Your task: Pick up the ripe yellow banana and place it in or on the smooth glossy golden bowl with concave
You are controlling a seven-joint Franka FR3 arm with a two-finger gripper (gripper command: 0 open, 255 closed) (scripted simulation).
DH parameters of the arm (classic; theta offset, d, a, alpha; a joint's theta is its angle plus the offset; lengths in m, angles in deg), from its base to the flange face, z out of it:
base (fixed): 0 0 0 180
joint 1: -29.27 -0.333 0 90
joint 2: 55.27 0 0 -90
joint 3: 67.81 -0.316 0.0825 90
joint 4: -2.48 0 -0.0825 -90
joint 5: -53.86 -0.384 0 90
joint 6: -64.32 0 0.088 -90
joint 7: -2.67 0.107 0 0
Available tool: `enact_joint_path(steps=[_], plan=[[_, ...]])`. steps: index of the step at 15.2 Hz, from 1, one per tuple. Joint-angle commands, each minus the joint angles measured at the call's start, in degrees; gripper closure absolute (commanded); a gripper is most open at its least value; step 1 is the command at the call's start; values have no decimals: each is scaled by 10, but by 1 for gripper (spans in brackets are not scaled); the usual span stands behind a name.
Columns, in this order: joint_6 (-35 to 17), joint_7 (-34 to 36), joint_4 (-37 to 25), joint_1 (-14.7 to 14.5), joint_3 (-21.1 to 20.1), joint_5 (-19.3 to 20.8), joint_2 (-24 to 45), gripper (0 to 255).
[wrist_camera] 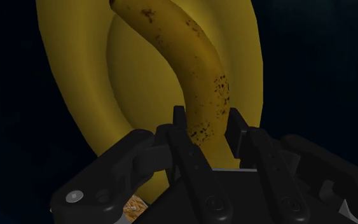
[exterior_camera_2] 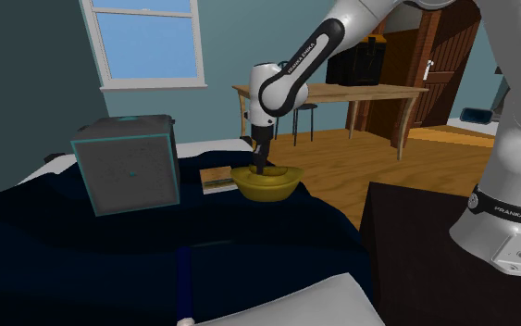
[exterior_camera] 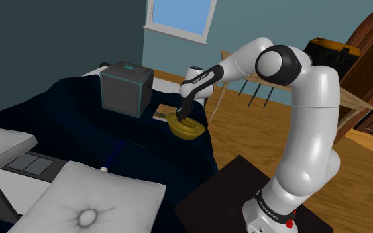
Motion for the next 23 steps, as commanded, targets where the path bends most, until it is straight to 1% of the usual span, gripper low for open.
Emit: enact_joint_path(steps=[1,5,6,11,15,23], plan=[[-1,0,-1,0,0,0,3,255],[-1,0,-1,0,0,0,3,255],[-1,0,-1,0,0,0,3,0],[-1,0,-1,0,0,0,3,0],[52,-3,-1,2,-3,-5,-50,0],[52,-3,-1,2,-3,-5,-50,0]])
